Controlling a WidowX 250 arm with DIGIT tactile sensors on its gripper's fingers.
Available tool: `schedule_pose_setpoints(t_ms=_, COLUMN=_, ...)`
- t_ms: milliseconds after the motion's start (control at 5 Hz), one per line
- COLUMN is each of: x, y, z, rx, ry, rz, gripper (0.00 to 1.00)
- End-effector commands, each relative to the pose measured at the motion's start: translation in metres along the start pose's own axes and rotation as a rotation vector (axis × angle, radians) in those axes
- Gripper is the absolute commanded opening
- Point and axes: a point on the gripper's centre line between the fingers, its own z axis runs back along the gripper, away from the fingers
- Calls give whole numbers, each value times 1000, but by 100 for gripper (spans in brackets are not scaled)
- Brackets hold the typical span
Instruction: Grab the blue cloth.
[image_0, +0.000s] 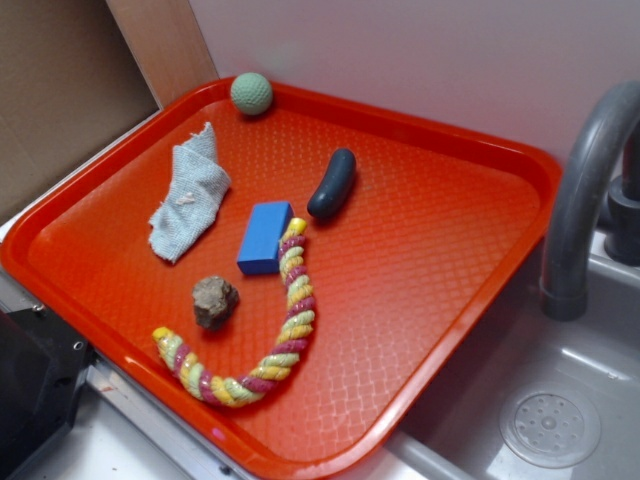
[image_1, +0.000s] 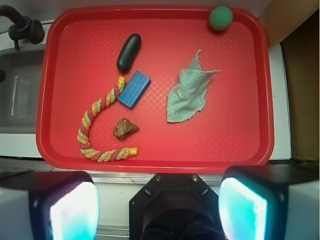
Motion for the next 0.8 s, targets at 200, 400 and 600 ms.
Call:
schedule_pose_setpoints(t_ms=200, x=45, y=30, z=-54, rx=-33, ry=-121, rz=247, gripper=100)
schedule_pose_setpoints(t_ms=400, x=68, y=45, z=-100, rx=-20, ry=-261, rz=409, gripper=100)
schedule_pose_setpoints(t_ms=600, x=80, y=61, z=-145, rx=54, ry=-322, rz=435, gripper=100)
